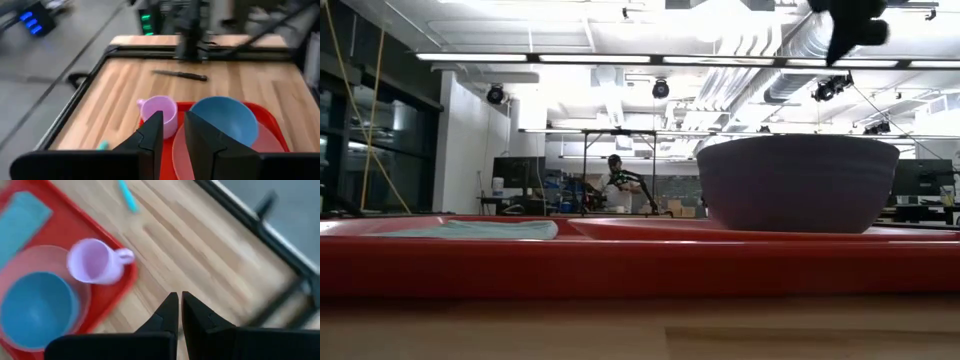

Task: Set up tray
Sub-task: Put the black knife on the blue napkin

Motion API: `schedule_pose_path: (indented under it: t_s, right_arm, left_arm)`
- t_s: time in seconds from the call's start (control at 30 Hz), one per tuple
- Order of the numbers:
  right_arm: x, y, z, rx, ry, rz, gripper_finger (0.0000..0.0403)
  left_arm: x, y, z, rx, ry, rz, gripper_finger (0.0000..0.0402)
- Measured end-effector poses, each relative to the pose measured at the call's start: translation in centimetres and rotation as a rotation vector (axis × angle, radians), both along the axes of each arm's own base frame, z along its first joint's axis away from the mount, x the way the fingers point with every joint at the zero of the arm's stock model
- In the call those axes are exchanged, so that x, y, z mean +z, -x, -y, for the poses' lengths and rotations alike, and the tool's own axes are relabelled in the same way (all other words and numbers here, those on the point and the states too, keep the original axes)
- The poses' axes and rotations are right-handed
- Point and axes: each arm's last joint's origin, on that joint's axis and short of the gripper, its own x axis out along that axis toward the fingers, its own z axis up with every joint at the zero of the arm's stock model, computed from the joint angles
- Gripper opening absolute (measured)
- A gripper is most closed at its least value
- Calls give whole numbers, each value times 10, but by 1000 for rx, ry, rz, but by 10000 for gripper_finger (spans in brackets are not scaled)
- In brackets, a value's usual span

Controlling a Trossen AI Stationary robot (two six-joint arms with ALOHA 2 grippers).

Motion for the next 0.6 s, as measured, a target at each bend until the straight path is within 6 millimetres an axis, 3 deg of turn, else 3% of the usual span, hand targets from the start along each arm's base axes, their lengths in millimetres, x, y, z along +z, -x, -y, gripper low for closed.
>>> schedule_pose_path:
  t_s: [0.13, 0.33, 0.47, 0.6]
  right_arm:
    - [-23, 7, -3, -118, -91, -29, 0]
    - [-97, 9, -9, -313, -298, 80, 0]
    - [-129, 13, -20, -449, -366, 156, 0]
    - [-144, 19, -33, -569, -417, 128, 0]
  left_arm:
    - [-1, -6, -29, -80, -73, -30, 111]
    - [-24, -9, -73, -275, -45, -30, 111]
    - [-29, 0, -88, -437, -23, 68, 111]
    - [-31, 16, -95, -582, -11, 167, 111]
